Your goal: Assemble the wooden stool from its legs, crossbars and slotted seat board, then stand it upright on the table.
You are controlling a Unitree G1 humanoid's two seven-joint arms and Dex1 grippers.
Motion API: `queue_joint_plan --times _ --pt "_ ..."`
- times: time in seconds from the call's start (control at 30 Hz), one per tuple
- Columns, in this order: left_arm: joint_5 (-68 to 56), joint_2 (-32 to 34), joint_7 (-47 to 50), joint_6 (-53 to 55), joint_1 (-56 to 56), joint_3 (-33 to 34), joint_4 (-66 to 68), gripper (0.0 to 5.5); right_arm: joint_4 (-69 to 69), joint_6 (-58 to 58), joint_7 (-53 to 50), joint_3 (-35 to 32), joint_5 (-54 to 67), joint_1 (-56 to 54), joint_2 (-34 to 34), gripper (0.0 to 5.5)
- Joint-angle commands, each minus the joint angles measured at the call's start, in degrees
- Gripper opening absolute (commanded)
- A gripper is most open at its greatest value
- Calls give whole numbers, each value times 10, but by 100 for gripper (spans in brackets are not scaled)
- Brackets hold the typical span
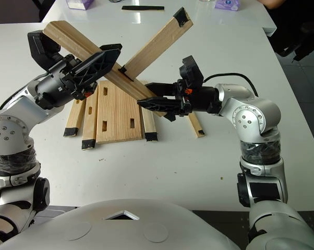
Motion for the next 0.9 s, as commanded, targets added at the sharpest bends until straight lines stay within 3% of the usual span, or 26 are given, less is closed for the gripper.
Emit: queue_joint_plan --times 0.03,0.23,0.47,0.6,0.77,0.9 --pt "7 9 -12 -4 -3 6 -2 214 5 -2 -4 -2 -2 -11 -8 206" --pt "33 9 -26 -21 0 12 1 212 18 -46 -10 0 -31 -10 5 206" --pt "92 22 -35 -43 -2 22 31 211 22 -68 -31 -6 -41 11 13 334" --pt "167 75 -89 -76 11 40 45 211 42 -95 -73 -13 -80 26 15 352" --pt "286 183 -227 -146 68 54 73 211 65 -122 -105 -38 -102 48 17 352" --pt "350 232 -309 -202 95 61 111 211 83 -145 -124 -42 -120 60 27 352"
